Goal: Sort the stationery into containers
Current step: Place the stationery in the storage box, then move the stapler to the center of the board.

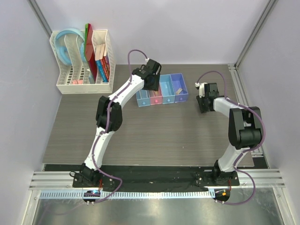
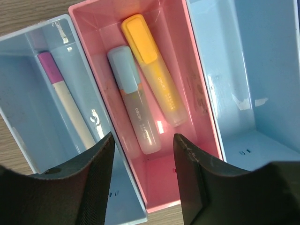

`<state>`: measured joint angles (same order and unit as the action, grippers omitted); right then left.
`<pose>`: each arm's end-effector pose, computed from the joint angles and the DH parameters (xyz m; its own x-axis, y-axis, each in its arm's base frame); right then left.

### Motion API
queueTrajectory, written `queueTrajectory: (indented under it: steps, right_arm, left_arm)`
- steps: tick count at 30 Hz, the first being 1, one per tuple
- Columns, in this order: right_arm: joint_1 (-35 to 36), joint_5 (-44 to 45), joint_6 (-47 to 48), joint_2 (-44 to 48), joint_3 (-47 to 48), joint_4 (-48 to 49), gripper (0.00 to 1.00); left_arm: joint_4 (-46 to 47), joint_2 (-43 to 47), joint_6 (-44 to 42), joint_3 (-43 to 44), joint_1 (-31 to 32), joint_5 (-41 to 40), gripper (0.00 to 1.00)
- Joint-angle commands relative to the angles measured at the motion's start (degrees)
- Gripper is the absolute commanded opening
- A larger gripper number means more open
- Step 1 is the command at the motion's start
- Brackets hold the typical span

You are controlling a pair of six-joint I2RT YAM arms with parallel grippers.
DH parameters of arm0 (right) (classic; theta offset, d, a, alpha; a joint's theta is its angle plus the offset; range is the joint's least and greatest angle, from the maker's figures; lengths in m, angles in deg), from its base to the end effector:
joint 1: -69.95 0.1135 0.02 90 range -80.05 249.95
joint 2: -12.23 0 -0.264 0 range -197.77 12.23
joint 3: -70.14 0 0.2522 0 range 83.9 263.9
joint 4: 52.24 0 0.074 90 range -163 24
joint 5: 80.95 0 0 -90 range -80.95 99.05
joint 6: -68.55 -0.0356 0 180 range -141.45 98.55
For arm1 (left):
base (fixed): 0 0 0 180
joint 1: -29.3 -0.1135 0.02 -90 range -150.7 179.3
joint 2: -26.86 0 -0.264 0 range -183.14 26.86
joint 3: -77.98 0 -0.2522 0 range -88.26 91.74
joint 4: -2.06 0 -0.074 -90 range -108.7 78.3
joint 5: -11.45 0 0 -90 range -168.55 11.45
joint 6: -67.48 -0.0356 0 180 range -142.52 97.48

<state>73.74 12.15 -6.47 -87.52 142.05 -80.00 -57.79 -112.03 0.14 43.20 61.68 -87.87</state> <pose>0.3490 0.0212 0.1655 -0.7861 -0.3107 -0.5342 -0.2471 0.9503 -0.1891 0.4544 -0.2813 0.2271 -0.7989 0.0564 -0.5988 0.1510 0.9825 -0.1089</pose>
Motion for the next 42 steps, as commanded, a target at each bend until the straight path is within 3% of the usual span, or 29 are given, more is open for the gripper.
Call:
queueTrajectory:
  steps: [1,5,20,26,35,42]
  right_arm:
    - [0.2,1.4,-0.5,0.1,-0.7,2.3,0.29]
    - [0.2,1.7,-0.4,1.0,-1.1,2.3,0.21]
    - [0.2,1.6,1.6,8.5,-1.0,-2.1,0.19]
    - [0.2,-5.1,3.3,10.9,2.4,-12.1,0.19]
    - [0.2,-12.0,12.0,13.9,9.1,-32.7,0.18]
    - [0.2,-14.3,16.4,15.8,10.2,-39.3,0.18]
  left_arm:
    - [0.6,4.8,0.3,1.0,0.7,2.8,0.53]
    - [0.2,8.3,-1.6,0.3,0.6,2.6,0.54]
    - [-3.1,20.8,-8.1,-8.8,-2.2,3.6,0.63]
    - [-4.3,25.5,-13.9,-13.2,-3.6,4.4,0.64]
    - [0.5,35.2,-18.2,-29.0,-8.0,9.0,0.64]
    - [2.8,40.3,-19.9,-38.2,-10.8,14.7,0.65]
